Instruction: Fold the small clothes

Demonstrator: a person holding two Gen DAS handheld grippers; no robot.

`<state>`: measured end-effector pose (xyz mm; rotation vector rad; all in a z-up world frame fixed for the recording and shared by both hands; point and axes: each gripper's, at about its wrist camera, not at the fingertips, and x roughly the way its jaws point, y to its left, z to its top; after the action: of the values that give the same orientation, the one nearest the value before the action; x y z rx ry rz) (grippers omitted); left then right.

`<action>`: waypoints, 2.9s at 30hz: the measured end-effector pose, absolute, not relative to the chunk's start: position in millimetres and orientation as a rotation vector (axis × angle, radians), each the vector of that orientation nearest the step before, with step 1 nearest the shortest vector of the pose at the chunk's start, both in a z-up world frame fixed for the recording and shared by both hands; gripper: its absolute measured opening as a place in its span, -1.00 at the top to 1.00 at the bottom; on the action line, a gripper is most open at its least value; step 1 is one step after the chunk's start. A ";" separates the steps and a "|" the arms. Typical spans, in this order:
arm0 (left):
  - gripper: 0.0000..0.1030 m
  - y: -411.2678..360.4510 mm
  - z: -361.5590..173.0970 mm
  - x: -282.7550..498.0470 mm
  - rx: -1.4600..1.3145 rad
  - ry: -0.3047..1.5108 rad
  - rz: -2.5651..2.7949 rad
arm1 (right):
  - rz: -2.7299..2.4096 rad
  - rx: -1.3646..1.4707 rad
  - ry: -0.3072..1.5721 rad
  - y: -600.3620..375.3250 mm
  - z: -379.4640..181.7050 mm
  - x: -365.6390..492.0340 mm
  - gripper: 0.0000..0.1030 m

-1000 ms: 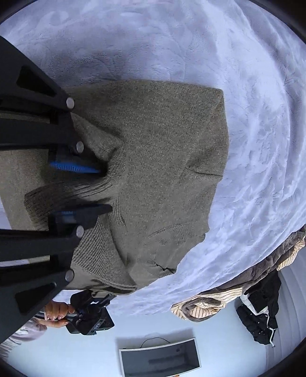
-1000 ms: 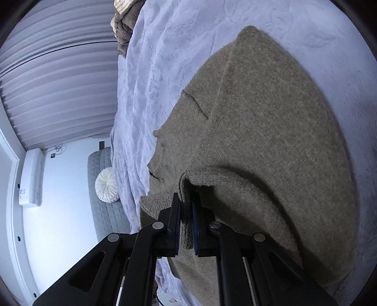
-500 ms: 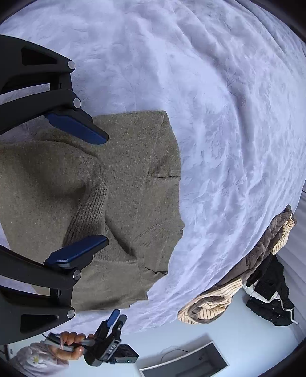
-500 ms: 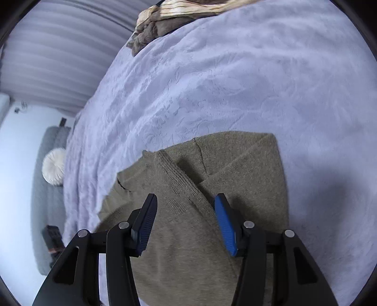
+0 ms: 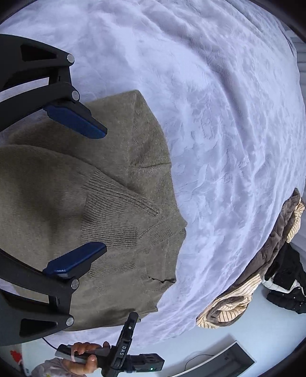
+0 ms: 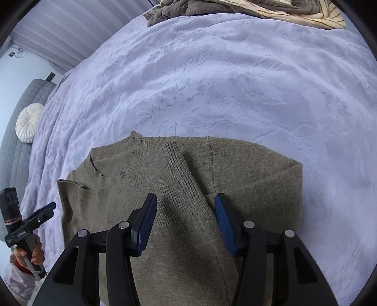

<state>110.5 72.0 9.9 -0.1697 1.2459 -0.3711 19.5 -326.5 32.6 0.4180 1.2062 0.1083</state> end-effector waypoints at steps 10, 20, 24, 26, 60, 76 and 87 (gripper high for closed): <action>0.86 43.7 -2.7 129.7 -0.108 1.253 -0.337 | 0.082 0.244 1.202 -298.6 34.7 29.2 0.88; 0.86 54.1 38.1 138.8 -0.091 1.118 -0.300 | 0.038 0.188 1.046 -311.8 89.4 17.5 0.88; 0.85 52.9 0.8 149.4 -0.086 1.176 -0.214 | 0.012 0.156 1.096 -308.8 55.4 34.3 0.88; 0.76 52.6 -15.5 151.3 -0.055 1.187 -0.150 | -0.003 0.145 1.123 -306.6 35.9 38.0 0.88; -0.61 150.9 -18.0 -5.6 -0.351 1.386 -0.066 | -0.007 0.512 1.191 -330.3 46.0 -108.9 0.38; -0.61 146.6 -25.4 -39.4 -0.584 1.389 -0.100 | -0.143 1.087 1.067 -369.8 15.6 -186.3 0.80; -0.61 147.9 -12.1 -35.3 -0.461 1.313 -0.238 | -0.084 0.885 1.301 -340.9 30.6 -196.6 0.49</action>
<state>-35.3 147.9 -12.1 -0.4615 1.3126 -0.2376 -196.6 -340.9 30.6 0.8847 1.3013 -0.0837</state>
